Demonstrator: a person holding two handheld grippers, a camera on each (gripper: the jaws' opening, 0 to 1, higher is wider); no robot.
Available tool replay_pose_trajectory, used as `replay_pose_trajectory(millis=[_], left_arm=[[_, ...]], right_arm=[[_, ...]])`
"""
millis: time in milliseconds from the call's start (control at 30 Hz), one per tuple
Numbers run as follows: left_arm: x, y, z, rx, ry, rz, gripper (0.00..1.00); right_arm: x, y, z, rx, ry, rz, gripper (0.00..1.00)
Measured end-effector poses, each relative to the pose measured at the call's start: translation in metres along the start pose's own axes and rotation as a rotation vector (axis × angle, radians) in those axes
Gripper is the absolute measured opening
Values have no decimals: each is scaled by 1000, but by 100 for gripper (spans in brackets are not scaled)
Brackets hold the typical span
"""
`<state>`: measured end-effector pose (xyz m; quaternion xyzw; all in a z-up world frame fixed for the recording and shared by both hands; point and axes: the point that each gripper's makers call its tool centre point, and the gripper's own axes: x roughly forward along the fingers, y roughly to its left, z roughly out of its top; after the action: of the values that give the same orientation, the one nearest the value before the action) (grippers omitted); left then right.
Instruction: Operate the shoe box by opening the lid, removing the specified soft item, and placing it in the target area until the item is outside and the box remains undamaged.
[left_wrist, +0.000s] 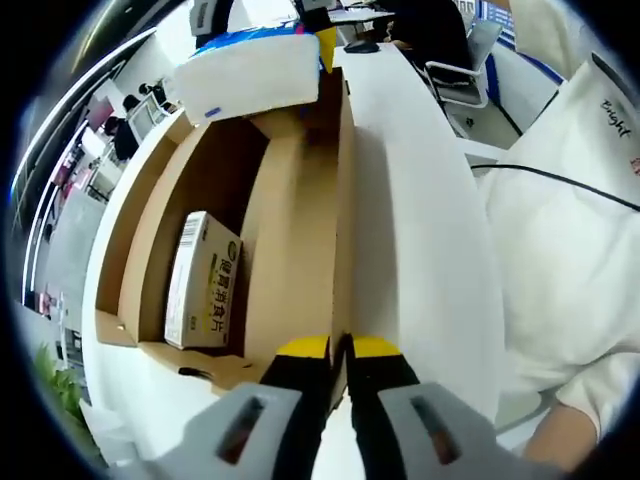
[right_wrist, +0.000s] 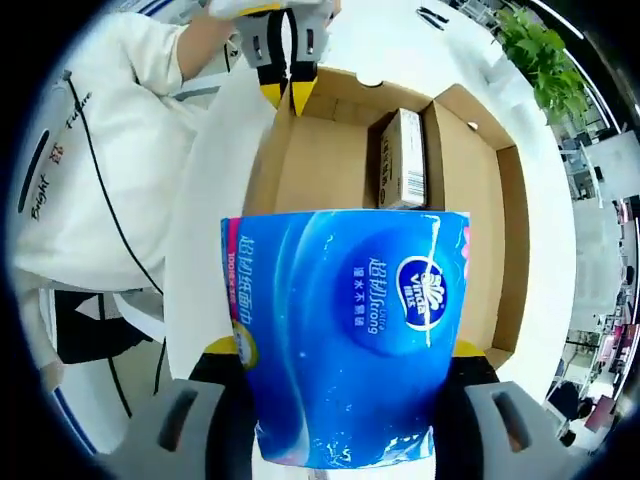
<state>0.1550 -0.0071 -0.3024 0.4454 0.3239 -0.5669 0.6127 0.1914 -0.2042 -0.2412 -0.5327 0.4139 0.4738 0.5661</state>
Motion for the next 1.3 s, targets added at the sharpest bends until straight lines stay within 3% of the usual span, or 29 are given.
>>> replay_pose_trajectory(millis=[100, 167, 233, 333, 500, 567, 700, 867, 1000, 1033, 1067, 1100, 1133, 1200, 1300], left_arm=[[0, 0, 0, 2, -1, -2, 5], [-1, -1, 0, 7, -5, 0, 5], [-1, -2, 0, 13, -10, 5, 5], [-1, -2, 0, 19, -9, 9, 5], [-1, -2, -1, 21, -19, 18, 5], [-1, -1, -1, 15, -12, 16, 5], [0, 0, -1, 12, -6, 11, 5], [0, -2, 0, 15, -7, 19, 5], [0, -2, 0, 9, -10, 12, 5], [0, -2, 0, 7, -9, 11, 5], [0, -2, 1, 8, -7, 11, 5], [0, -2, 1, 9, -7, 10, 5], [0, -2, 1, 8, -6, 10, 5], [0, -2, 1, 6, -6, 10, 5], [0, -2, 1, 9, -14, 14, 5]], right_arm=[[3, 6, -8, 82, 19, 16, 70], [4, 2, -10, 27, 26, -29, 70], [1, 4, -14, 39, 55, -27, 70], [-3, 3, -8, 33, 11, -36, 70], [-11, 1, -21, 10, 30, -39, 70], [-15, -10, -20, 31, -10, -99, 70], [-17, -6, -31, 25, -13, -78, 70], [-3, -1, -42, 41, 19, -76, 70], [-4, -3, -46, 71, 18, -65, 69], [-5, -8, -46, 100, 10, -89, 69], [-5, -4, -48, 170, 10, -64, 70], [-4, 0, -50, 139, 17, -33, 70], [-3, -4, -49, 50, 10, -56, 70], [-3, -7, -56, 121, 41, -65, 70], [0, -2, -59, 85, 35, -42, 70]])
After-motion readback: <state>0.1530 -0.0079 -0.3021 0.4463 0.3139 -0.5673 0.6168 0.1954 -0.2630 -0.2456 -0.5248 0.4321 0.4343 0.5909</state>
